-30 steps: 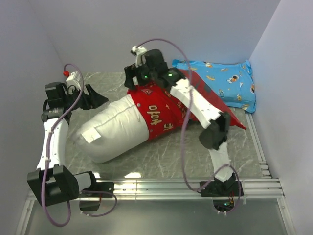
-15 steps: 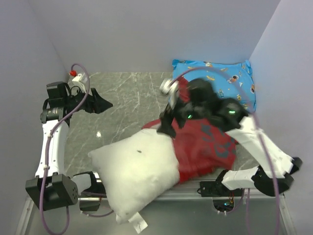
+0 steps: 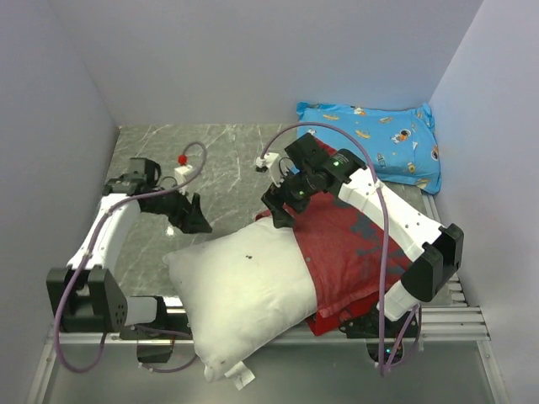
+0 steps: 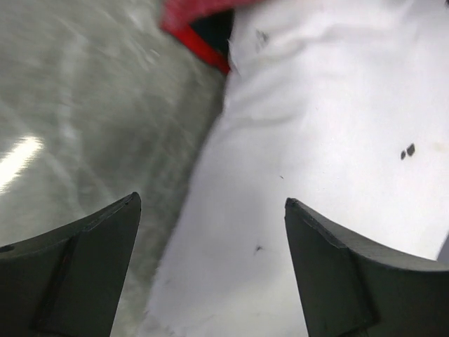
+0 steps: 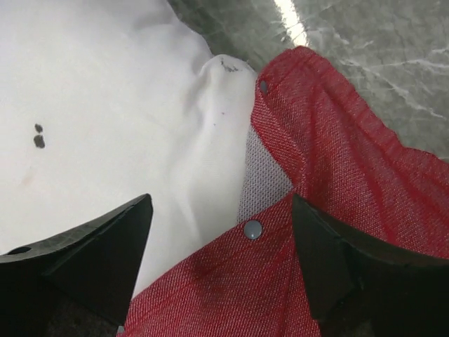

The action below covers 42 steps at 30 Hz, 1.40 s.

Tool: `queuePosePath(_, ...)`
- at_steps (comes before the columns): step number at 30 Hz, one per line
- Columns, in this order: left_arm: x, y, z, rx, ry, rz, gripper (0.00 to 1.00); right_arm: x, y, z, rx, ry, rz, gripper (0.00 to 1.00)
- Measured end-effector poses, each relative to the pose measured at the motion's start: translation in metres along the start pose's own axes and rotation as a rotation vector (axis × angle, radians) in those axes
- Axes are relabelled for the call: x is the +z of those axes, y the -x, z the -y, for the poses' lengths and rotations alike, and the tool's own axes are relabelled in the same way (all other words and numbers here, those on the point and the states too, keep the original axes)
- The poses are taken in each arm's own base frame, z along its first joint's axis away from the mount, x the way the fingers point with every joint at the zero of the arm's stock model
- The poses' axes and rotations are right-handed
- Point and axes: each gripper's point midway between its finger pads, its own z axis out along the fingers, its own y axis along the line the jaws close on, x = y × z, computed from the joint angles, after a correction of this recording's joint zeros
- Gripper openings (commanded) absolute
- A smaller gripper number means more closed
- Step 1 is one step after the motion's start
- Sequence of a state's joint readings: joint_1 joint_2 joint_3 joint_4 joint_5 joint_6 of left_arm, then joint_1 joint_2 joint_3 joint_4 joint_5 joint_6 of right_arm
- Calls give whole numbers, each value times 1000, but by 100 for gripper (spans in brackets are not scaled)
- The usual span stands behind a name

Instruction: Put the pillow into the pillowcase

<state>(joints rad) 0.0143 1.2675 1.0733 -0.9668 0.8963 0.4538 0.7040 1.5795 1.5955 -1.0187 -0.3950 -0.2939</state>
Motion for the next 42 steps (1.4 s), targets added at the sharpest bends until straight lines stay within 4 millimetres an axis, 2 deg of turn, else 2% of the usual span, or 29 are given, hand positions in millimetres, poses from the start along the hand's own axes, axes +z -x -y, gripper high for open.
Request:
queuePosePath(3, 24, -22, 8, -50, -110, -93, 89, 0, -12, -4, 5, 25, -49, 84)
queuePosePath(4, 31, -27, 11, -64, -157, -120, 99, 1, -16, -5, 12, 32, -66, 84)
queuePosePath(8, 53, -42, 28, -127, -333, -203, 99, -1, -27, 1, 57, 42, -107, 83)
queuePosePath(9, 57, -43, 31, -138, -367, -215, 95, -2, -29, 5, 74, 37, -110, 80)
queuePosePath(10, 62, -44, 35, -149, -399, -224, 74, -4, -31, 9, 91, 31, -114, 74)
queuePosePath(11, 67, -45, 39, -163, -430, -239, 62, -5, -33, 14, 104, 25, -121, 57)
queuePosePath(12, 71, -45, 42, -171, -449, -249, 48, -4, -35, 18, 109, 20, -129, 49)
queuePosePath(13, 74, -44, 44, -175, -466, -256, 19, -3, -36, 23, 121, 17, -140, 40)
queuePosePath(14, 77, -42, 44, -188, -474, -265, 9, 0, -38, 27, 132, 19, -158, 23)
queuePosePath(15, 80, -38, 43, -189, -476, -266, 1, 4, -37, 32, 136, 25, -178, 14)
queuePosePath(16, 82, -33, 41, -188, -471, -264, 0, 8, -36, 35, 140, 29, -194, 3)
queuePosePath(17, 84, -26, 37, -178, -460, -252, 0, 14, -32, 42, 152, 35, -213, 0)
queuePosePath(19, 83, -1, 25, -167, -413, -207, 0, 22, -20, 54, 163, 45, -230, 0)
queuePosePath(22, 75, 60, -6, -124, -294, -67, 0, 20, 22, 85, 169, 19, -161, 0)
queuePosePath(24, 59, 115, -34, -78, -189, 67, 0, 3, 68, 113, 137, -49, -15, 0)
queuePosePath(26, 40, 160, -53, -24, -98, 182, 0, -27, 106, 124, 88, -95, 143, 0)
queuePosePath(28, 18, 195, -62, 43, -25, 271, 0, -57, 117, 113, 44, -105, 249, 0)
queuePosePath(30, 1, 215, -57, 131, 28, 330, 0, -74, 105, 76, -20, -100, 283, 0)
queuePosePath(31, -5, 216, -49, 177, 39, 337, 0, -76, 94, 47, -86, -93, 295, 0)
queuePosePath(32, -9, 213, -37, 238, 51, 337, 0, -72, 79, 13, -168, -70, 291, 0)
queuePosePath(33, -11, 204, -24, 282, 55, 327, 0, -64, 63, -23, -261, -34, 293, 4)
queuePosePath(34, -11, 188, -9, 344, 56, 310, 0, -53, 43, -55, -341, 16, 275, 28)
queuePosePath(35, -9, 165, 9, 405, 47, 280, 0, -43, 21, -83, -397, 78, 249, 45)
queuePosePath(36, -6, 139, 27, 465, 31, 246, 0, -35, 4, -100, -426, 125, 223, 57)
queuePosePath(37, -3, 111, 41, 524, 18, 213, 0, -26, -17, -112, -442, 166, 177, 72)
queuePosePath(38, -1, 79, 53, 571, -4, 171, 0, -19, -31, -114, -437, 183, 133, 76)
queuePosePath(39, 0, 58, 59, 612, -20, 147, 0, -15, -38, -114, -428, 188, 104, 77)
queuePosePath(41, 0, 14, 67, 715, -45, 98, 0, -12, -41, -105, -380, 163, 82, 82)
queuePosePath(42, -2, 2, 68, 758, -39, 91, 0, -17, -36, -99, -349, 147, 95, 84)
